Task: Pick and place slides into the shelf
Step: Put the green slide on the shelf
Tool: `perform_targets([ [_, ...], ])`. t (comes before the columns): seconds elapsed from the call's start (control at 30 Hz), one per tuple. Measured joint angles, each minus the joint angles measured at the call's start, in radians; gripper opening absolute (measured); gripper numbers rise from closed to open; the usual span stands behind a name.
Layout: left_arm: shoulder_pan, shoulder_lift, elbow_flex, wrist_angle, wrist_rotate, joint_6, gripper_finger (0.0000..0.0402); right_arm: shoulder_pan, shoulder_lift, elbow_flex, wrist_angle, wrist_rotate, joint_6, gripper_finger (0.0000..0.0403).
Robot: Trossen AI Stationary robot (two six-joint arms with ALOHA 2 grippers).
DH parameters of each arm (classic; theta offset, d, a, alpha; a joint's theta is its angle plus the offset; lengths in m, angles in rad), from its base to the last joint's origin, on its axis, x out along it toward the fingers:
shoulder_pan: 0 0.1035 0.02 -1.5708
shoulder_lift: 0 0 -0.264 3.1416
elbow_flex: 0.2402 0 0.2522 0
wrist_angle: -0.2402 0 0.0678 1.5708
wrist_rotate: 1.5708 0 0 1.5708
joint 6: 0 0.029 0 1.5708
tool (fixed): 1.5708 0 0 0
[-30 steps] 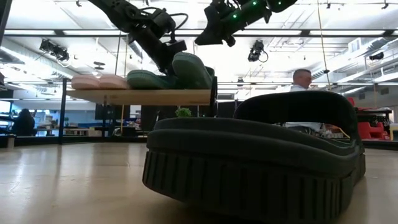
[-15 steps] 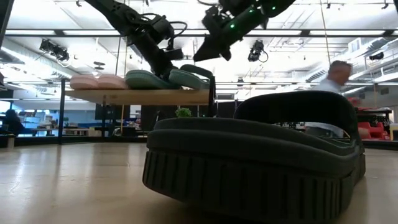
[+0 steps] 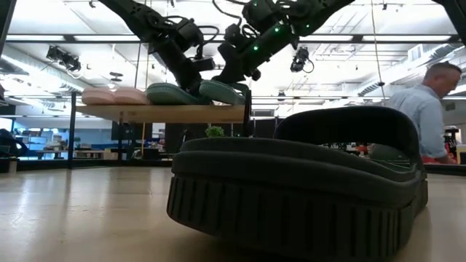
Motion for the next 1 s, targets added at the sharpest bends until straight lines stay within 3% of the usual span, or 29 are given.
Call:
perform_targets([
  [0.37,-0.008,-0.005,0.000,0.014,-0.038,-0.008,0.0002,-0.049,0.058,0.003,0.021,-0.024,0.030,0.0002],
  [0.6,-0.006,-0.032,0.000,0.004,-0.164,0.000,0.0004,-0.084,0.093,0.006,0.016,-0.061,0.061,0.0000],
  [1.0,0.021,-0.055,0.000,-0.013,-0.177,0.004,0.0003,-0.082,0.081,0.004,-0.108,-0.076,0.097,0.0000],
])
